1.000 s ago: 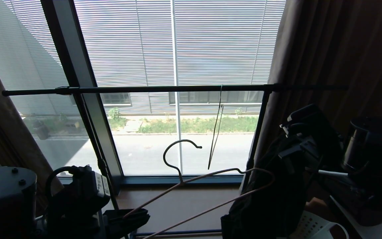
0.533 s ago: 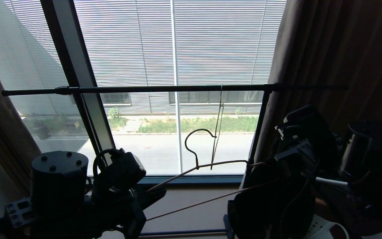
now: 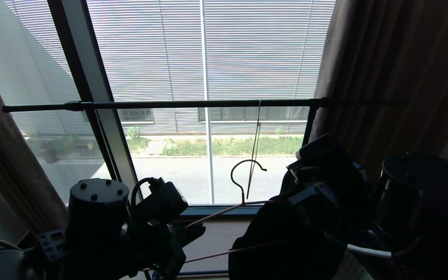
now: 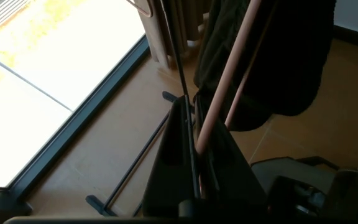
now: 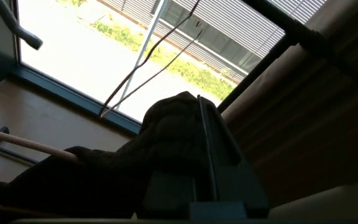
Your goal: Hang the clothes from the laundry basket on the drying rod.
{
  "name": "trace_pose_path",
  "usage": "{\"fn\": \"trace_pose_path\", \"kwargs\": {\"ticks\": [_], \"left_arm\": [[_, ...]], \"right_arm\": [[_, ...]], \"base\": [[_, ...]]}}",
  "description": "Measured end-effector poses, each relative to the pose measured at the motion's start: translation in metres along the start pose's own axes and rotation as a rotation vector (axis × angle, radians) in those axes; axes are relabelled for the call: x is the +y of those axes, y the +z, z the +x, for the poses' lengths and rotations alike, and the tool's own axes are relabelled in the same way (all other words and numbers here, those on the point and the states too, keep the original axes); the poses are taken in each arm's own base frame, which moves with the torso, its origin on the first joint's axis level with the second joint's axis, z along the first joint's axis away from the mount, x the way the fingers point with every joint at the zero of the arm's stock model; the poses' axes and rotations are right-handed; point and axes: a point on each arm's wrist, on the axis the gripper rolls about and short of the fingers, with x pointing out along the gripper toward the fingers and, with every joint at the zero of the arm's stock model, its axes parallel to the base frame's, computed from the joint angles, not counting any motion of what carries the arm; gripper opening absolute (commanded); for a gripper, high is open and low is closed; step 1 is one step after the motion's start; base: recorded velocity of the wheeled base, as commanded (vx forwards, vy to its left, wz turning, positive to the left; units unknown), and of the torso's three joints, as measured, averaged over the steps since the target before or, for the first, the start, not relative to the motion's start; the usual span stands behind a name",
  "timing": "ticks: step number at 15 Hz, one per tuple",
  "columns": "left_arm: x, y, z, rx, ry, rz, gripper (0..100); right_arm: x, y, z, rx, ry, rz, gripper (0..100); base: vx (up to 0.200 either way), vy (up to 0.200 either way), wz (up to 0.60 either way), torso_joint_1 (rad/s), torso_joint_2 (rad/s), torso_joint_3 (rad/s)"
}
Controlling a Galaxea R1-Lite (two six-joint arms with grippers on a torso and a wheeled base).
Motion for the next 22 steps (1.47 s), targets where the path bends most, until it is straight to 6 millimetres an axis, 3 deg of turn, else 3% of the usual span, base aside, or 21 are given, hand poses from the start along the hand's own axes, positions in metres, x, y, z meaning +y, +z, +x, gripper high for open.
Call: {"fn": "trace_pose_path", "kwargs": {"ticks": [9,15,16,22], "left_arm": [[0.003,-0.003,0.007,0.027,0.032,-0.07,0],[0.006,0.002,0.007,-0.025,0.052,-0.176,0],[0.008,0.001,0.006,-0.026,0.059,-0.187,0],[0.009,0.001,-0.005,-0.043,0.077,-0.194,0]], "right_arm": [[0.022,0.032,-0.011,-0.094,0.075,0.055,0],[0.026,0.025,-0.008,-0.077,0.077,0.067,0],[0.024,0.023,-0.007,-0.07,0.068,0.07,100],[0.004,0.016,0.001,-0.049,0.006,0.127,100]], "base": [[0.0,0.0,0.0,0.0,0.0,0.0],[0.0,0.0,0.0,0.0,0.0,0.0],[0.0,0.0,0.0,0.0,0.0,0.0],[0.0,0.0,0.0,0.0,0.0,0.0]]}}
